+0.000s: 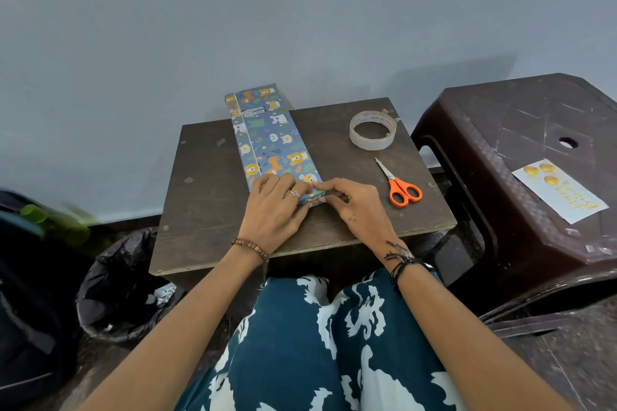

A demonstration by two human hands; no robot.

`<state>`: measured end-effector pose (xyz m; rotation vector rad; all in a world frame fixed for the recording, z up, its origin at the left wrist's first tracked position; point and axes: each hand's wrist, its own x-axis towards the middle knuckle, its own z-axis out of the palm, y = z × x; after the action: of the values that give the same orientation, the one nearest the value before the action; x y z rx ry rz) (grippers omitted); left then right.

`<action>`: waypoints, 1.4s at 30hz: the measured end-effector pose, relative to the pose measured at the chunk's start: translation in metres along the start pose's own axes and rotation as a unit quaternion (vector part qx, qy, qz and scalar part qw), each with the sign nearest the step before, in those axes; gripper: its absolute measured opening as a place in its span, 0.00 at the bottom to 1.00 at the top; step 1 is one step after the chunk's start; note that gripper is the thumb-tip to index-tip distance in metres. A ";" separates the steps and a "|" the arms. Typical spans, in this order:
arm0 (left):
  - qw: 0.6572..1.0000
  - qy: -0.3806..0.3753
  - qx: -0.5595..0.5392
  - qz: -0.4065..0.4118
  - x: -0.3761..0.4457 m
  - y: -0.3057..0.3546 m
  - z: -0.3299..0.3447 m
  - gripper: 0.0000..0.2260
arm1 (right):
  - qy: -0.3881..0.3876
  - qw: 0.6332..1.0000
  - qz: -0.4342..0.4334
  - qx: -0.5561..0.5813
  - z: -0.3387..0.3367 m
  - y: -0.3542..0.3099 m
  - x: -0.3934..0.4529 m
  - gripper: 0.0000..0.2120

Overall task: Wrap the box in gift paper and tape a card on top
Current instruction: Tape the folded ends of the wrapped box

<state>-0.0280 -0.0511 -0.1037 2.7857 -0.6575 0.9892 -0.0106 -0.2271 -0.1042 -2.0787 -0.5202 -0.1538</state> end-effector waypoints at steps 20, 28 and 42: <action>0.995 -0.029 -0.038 -0.085 0.008 0.011 -0.012 0.15 | 0.021 0.999 0.043 0.016 -0.007 0.005 -0.009 0.07; 0.983 -0.089 -0.047 -0.155 0.013 0.022 -0.015 0.18 | 0.134 0.989 0.059 0.001 -0.023 0.000 -0.003 0.10; 0.984 -0.027 -0.019 -0.174 0.016 0.025 0.007 0.12 | 0.231 0.941 0.247 -0.007 -0.087 0.025 0.093 0.08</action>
<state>-0.0242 -0.0815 -0.1001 2.7673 -0.1799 0.8227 0.0917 -0.2830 -0.0487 -2.0307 0.2905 -0.3359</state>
